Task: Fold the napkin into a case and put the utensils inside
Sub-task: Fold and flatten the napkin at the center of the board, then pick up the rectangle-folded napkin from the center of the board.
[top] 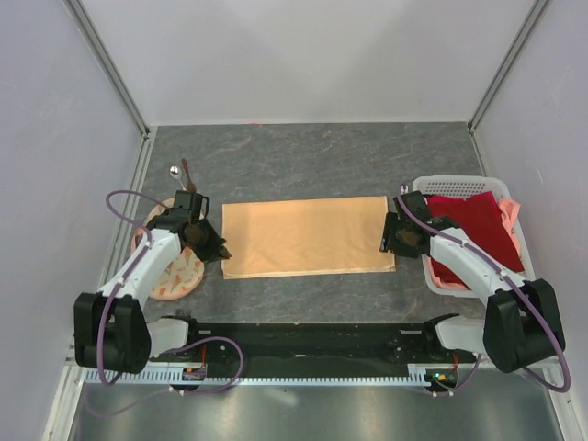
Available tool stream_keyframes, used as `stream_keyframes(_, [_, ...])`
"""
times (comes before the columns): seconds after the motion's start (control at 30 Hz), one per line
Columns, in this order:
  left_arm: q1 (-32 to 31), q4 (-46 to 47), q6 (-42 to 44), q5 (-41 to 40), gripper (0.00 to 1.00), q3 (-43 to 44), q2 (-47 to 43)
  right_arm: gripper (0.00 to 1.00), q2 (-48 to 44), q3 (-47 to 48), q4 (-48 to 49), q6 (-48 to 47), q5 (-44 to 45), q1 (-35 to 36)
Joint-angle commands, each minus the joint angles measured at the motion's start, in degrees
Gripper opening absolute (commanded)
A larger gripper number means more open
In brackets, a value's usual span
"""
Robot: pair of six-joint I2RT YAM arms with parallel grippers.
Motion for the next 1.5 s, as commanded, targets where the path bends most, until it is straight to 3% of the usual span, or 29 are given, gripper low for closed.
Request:
stream_keyframes(0.0, [-0.99, 6.17, 1.73, 5.31, 0.09, -0.82, 5.92, 0.54, 2.6, 0.42, 2.79, -0.34, -1.92, 1.27])
stream_keyframes(0.1, [-1.34, 8.54, 1.82, 4.08, 0.08, -2.67, 9.0, 0.47, 4.01, -1.59, 4.64, -0.08, -0.96, 1.27])
stream_keyframes(0.2, [-1.26, 9.42, 1.64, 2.23, 0.08, -3.81, 11.11, 0.32, 5.42, -3.53, 5.87, 0.27, 1.59, 1.18])
stream_keyframes(0.47, [-1.17, 9.16, 1.64, -2.6, 0.07, -2.33, 13.76, 0.29, 6.66, -3.98, 7.2, 0.1, 2.91, 1.27])
stream_keyframes(0.7, [-1.17, 10.12, 4.8, 0.55, 0.12, 1.1, 6.12, 0.38, 4.72, 2.61, 4.38, -2.18, 4.23, 1.18])
stream_keyframes(0.9, [-1.52, 20.39, 5.25, 14.43, 0.18, 0.76, 5.05, 0.46, 10.07, 8.67, 5.43, -4.47, 1.6, 1.35])
stream_keyframes(0.93, [-1.78, 24.59, 4.37, 18.1, 0.19, 0.23, 5.92, 0.47, 10.78, 9.11, 7.0, -4.47, 0.38, 1.88])
stream_keyframes(1.07, [-5.9, 31.03, 3.14, 20.34, 0.24, 1.54, 9.78, 0.48, 14.38, 12.71, 7.98, -4.3, -0.6, 4.34])
stream_keyframes(1.47, [-8.64, 31.41, 2.25, 16.12, 0.21, 11.12, 28.95, 0.71, 16.41, 14.65, 11.06, -7.63, -1.13, 7.33])
